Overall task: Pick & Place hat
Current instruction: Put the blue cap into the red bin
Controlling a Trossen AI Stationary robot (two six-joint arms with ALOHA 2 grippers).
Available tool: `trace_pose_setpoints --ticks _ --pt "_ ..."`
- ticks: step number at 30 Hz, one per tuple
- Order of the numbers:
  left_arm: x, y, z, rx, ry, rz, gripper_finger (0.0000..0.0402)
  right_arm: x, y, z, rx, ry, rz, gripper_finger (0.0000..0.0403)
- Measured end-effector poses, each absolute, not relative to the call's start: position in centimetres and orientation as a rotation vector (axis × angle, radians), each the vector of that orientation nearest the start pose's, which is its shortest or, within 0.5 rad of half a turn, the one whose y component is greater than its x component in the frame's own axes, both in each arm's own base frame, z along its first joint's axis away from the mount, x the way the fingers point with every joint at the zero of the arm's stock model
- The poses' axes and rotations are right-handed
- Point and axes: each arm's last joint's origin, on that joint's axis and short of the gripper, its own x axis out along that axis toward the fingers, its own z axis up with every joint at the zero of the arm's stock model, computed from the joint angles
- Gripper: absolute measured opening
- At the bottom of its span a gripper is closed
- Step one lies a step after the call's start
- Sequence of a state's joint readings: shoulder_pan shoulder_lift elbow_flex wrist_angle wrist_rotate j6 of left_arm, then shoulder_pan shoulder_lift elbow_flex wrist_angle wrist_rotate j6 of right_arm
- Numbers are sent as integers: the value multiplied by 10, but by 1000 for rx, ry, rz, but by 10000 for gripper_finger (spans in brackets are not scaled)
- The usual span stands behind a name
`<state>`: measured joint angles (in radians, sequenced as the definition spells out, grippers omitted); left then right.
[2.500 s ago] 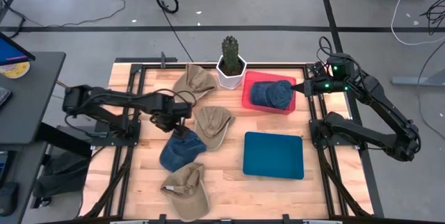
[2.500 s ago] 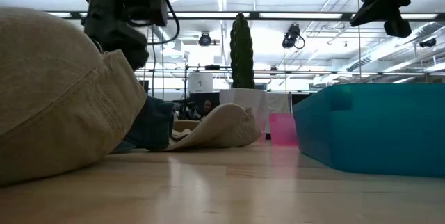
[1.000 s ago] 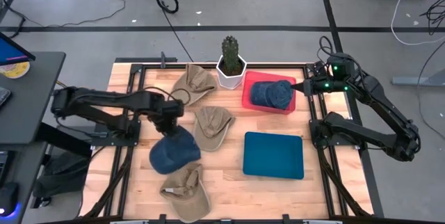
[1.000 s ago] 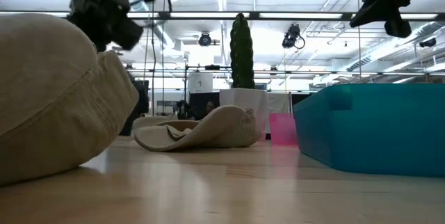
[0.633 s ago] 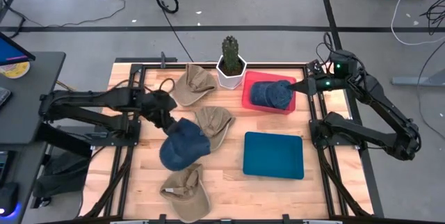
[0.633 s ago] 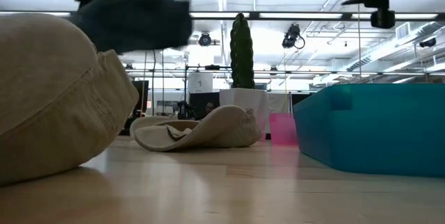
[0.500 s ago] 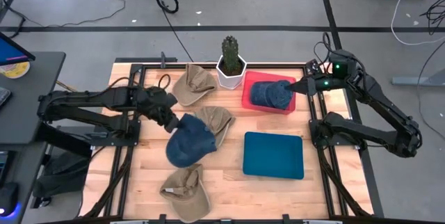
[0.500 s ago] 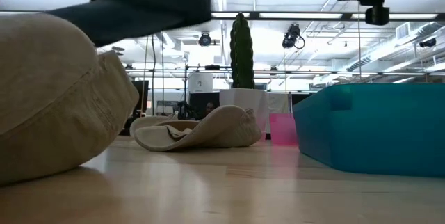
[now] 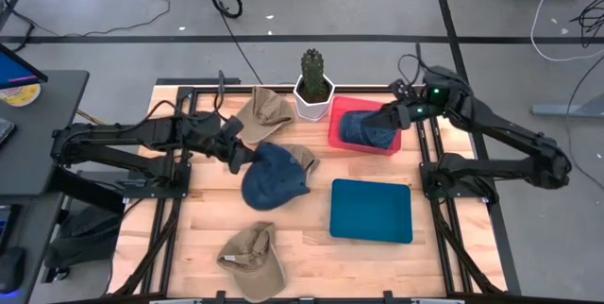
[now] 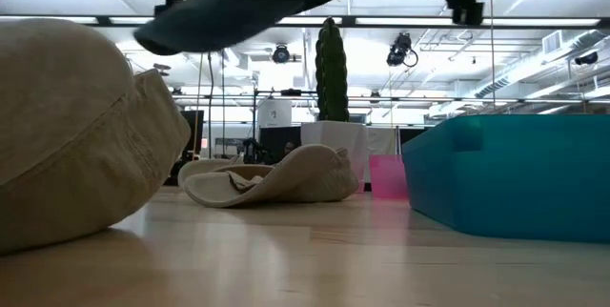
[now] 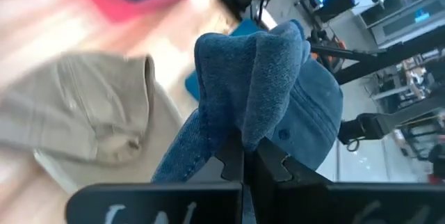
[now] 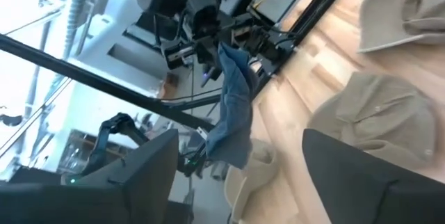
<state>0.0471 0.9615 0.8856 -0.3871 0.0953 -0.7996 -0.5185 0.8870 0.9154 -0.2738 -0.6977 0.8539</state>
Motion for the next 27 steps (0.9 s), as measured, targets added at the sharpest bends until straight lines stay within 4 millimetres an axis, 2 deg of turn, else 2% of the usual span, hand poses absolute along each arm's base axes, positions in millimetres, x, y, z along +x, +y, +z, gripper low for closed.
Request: trace_pose_setpoints --ticks 7,15,22,27 --pt "208 11 328 -717 337 132 3 200 -77 346 969 272 153 317" --pt "210 19 334 -700 260 130 3 233 -75 345 971 201 260 309" --pt "212 22 344 -678 166 87 3 255 -71 343 994 141 307 308" --pt "212 22 349 -672 121 58 3 260 -72 343 997 104 307 307"
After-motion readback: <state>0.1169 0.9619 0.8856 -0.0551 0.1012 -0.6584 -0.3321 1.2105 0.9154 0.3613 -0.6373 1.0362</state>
